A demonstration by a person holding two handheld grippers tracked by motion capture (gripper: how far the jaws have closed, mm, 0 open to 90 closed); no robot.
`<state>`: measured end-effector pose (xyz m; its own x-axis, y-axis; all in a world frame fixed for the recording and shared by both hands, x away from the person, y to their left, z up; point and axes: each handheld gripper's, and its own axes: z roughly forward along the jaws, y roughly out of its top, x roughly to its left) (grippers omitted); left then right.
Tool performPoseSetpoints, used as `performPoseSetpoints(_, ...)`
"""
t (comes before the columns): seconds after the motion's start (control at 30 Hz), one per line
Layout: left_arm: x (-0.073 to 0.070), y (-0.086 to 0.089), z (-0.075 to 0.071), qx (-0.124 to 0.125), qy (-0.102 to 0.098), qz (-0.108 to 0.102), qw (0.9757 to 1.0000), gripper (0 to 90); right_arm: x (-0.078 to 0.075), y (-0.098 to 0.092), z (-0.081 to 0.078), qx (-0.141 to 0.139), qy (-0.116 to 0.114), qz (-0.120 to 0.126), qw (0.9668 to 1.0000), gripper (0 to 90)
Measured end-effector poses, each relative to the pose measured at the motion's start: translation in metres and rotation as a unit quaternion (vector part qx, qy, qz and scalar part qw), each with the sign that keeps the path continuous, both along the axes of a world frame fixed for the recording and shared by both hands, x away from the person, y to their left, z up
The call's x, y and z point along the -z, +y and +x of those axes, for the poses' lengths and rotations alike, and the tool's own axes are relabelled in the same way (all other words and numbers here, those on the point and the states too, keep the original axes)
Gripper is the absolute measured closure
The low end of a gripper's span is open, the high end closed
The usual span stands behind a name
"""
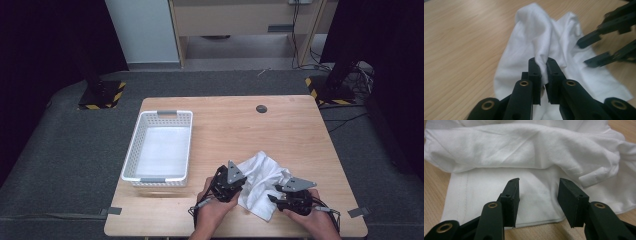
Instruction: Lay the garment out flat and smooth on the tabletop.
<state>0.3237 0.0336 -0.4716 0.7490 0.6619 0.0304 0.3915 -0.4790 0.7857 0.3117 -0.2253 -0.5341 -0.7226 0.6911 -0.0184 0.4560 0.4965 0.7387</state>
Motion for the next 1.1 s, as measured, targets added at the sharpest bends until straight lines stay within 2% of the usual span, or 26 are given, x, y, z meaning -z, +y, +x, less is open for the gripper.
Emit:
performPoseSetpoints(0.07, 0.010, 0.006, 0.005, -0.006, 0.018, 0.018, 0.9997, 84.6, 0.000, 0.000, 0.000, 0.000, 0.000, 0.000, 1.0000, 51.8)
performPoseSetpoints(0.17, 0.031, 0.010, 0.013, -0.007, 0.044, 0.054, 0.9975, 84.4, 0.000, 0.000, 0.000, 0.000, -0.001, 0.001, 1.0000, 51.8)
performPoseSetpoints(0.23, 0.042, 0.011, 0.016, -0.007, 0.057, 0.050, 0.9971, 84.5, 0.000, 0.000, 0.000, 0.000, 0.000, 0.001, 1.0000, 51.2)
performPoseSetpoints(0.4, 0.040, 0.007, 0.014, -0.003, 0.049, 0.065, 0.9967, 84.4, -0.002, 0.001, -0.001, 0.000, -0.005, 0.002, 1.0000, 49.5)
performPoseSetpoints(0.63, 0.039, 0.004, 0.010, 0.004, 0.049, 0.074, 0.9961, 84.4, -0.012, 0.003, -0.005, -0.005, -0.022, 0.024, 0.9995, 49.8)
performPoseSetpoints(0.73, 0.039, 0.002, 0.008, 0.008, 0.048, 0.076, 0.9959, 84.4, -0.016, 0.004, -0.005, -0.004, -0.021, 0.042, 0.9989, 48.2)
performPoseSetpoints(0.77, 0.039, 0.002, 0.008, 0.008, 0.049, 0.076, 0.9959, 84.4, -0.018, 0.005, -0.005, -0.003, -0.021, 0.055, 0.9982, 46.7)
performPoseSetpoints(0.83, 0.039, 0.001, 0.007, 0.010, 0.049, 0.075, 0.9959, 84.4, -0.021, 0.007, -0.004, -0.005, -0.025, 0.062, 0.9978, 44.8)
performPoseSetpoints(1.1, 0.039, -0.001, 0.000, 0.015, 0.049, 0.079, 0.9955, 84.3, -0.031, 0.026, -0.007, -0.038, -0.050, 0.073, 0.9954, 36.2)
